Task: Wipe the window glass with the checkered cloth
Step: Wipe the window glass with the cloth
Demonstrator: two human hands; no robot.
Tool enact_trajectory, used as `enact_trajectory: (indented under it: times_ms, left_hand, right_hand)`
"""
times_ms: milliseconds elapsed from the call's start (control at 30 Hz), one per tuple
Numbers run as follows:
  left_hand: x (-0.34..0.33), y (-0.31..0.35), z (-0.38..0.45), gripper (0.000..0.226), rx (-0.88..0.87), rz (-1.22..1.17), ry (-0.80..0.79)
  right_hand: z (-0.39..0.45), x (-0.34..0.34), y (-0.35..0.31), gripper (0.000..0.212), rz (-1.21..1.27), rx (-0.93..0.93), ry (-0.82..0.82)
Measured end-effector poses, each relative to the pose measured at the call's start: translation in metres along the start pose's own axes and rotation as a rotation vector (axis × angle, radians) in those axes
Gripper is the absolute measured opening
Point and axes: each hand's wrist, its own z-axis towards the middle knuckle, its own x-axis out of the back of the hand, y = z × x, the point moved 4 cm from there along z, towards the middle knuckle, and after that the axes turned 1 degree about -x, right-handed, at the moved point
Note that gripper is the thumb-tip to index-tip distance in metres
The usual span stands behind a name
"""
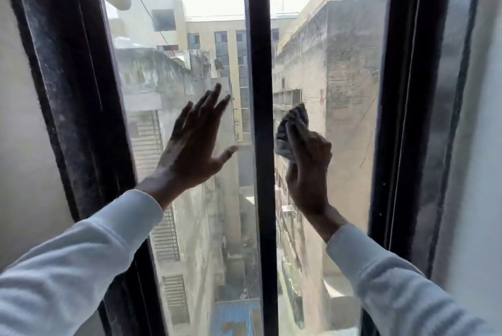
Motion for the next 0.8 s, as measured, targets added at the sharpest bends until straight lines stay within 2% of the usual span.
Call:
enact_trajectory:
  times_ms: [67,133,167,233,267,300,333,367,433,467,500,533,600,633,667,700,767,800]
  left_hand:
    - [-0.017,0.035,0.01,0.118,-0.103,0.061,-0.074]
    - [-0.036,0.057,0.014,0.129,-0.124,0.14,-0.15]
    - [-0.045,0.061,0.015,0.135,-0.113,0.181,-0.195]
    - [-0.056,0.064,0.014,0.144,-0.085,0.263,-0.267]
    - [-0.06,0.064,0.014,0.147,-0.078,0.299,-0.272]
    - [-0.062,0.064,0.014,0.148,-0.075,0.329,-0.262]
    - [-0.064,0.064,0.013,0.149,-0.076,0.352,-0.245]
    - [-0.065,0.065,0.013,0.149,-0.075,0.368,-0.226]
    - [-0.065,0.066,0.011,0.149,-0.067,0.377,-0.208]
    - [-0.065,0.066,0.011,0.15,-0.059,0.375,-0.21]
    - [-0.065,0.066,0.012,0.15,-0.052,0.375,-0.217]
    - [-0.066,0.066,0.012,0.151,-0.049,0.376,-0.228]
    - [-0.066,0.067,0.013,0.15,-0.054,0.388,-0.243]
    - [-0.066,0.068,0.013,0.15,-0.053,0.391,-0.245]
    - [-0.065,0.068,0.012,0.15,-0.046,0.389,-0.24]
    - [-0.064,0.068,0.011,0.15,-0.038,0.391,-0.23]
    - [-0.064,0.069,0.011,0.15,-0.034,0.394,-0.22]
    - [-0.064,0.07,0.011,0.15,-0.034,0.392,-0.225]
  right_hand:
    - [0.012,0.004,0.051,0.051,-0.139,-0.139,-0.079]
    - [-0.021,-0.013,0.073,0.057,-0.222,-0.197,-0.303]
    - [-0.047,-0.027,0.074,0.061,-0.28,-0.089,-0.41]
    - [-0.069,-0.041,0.079,0.063,-0.379,0.334,-0.515]
    - [-0.056,-0.041,0.085,0.063,-0.368,0.499,-0.486]
    - [-0.036,-0.04,0.093,0.064,-0.349,0.58,-0.43]
    - [-0.016,-0.035,0.102,0.066,-0.351,0.535,-0.362]
    - [-0.004,-0.03,0.109,0.068,-0.376,0.381,-0.291]
    - [-0.023,-0.024,0.107,0.072,-0.371,-0.046,-0.197]
    - [-0.054,-0.03,0.098,0.072,-0.329,-0.137,-0.228]
    - [-0.088,-0.039,0.084,0.074,-0.31,-0.072,-0.307]
    - [-0.109,-0.045,0.072,0.077,-0.299,0.106,-0.397]
    - [-0.098,-0.046,0.078,0.075,-0.284,0.452,-0.446]
    - [-0.078,-0.044,0.085,0.071,-0.318,0.529,-0.45]
    - [-0.06,-0.04,0.095,0.071,-0.33,0.472,-0.41]
    - [-0.05,-0.034,0.108,0.074,-0.342,0.301,-0.338]
    - [-0.059,-0.016,0.111,0.071,-0.312,-0.187,-0.207]
    - [-0.083,-0.015,0.103,0.067,-0.272,-0.288,-0.204]
